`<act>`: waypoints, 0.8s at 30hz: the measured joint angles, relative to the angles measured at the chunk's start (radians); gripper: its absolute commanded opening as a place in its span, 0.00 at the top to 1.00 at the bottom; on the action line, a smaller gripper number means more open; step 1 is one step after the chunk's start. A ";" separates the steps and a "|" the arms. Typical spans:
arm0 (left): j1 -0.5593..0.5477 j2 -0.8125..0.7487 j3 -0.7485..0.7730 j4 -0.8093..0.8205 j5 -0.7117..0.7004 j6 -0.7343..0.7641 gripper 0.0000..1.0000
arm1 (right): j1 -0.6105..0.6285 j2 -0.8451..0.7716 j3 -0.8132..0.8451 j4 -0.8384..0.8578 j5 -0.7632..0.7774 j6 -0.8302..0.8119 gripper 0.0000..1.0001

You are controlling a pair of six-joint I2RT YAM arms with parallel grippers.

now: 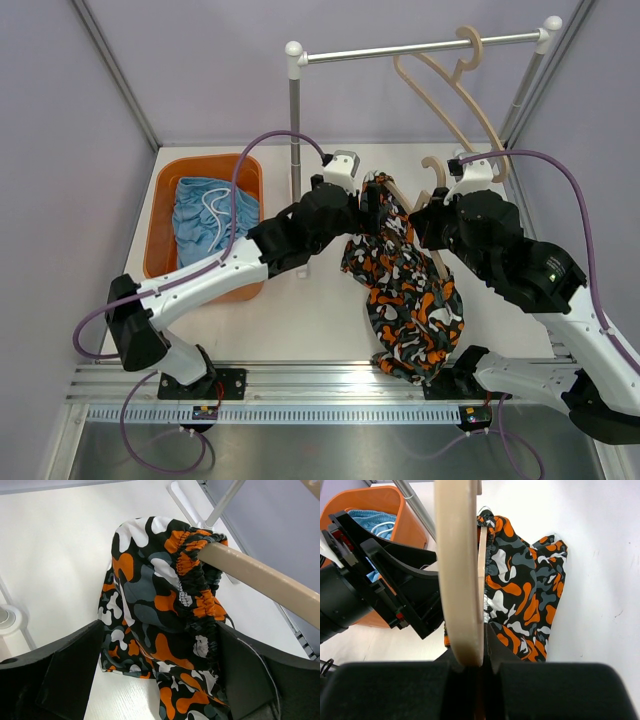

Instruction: Remove the shorts from the hanger

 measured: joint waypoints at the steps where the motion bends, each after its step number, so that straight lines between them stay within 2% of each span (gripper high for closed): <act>1: 0.000 -0.003 0.000 0.000 0.003 0.002 0.07 | 0.000 0.000 0.000 0.000 0.000 0.000 1.00; 24: 0.003 -0.003 0.008 -0.023 0.010 0.034 0.03 | 0.000 0.003 0.000 -0.016 0.003 0.000 1.00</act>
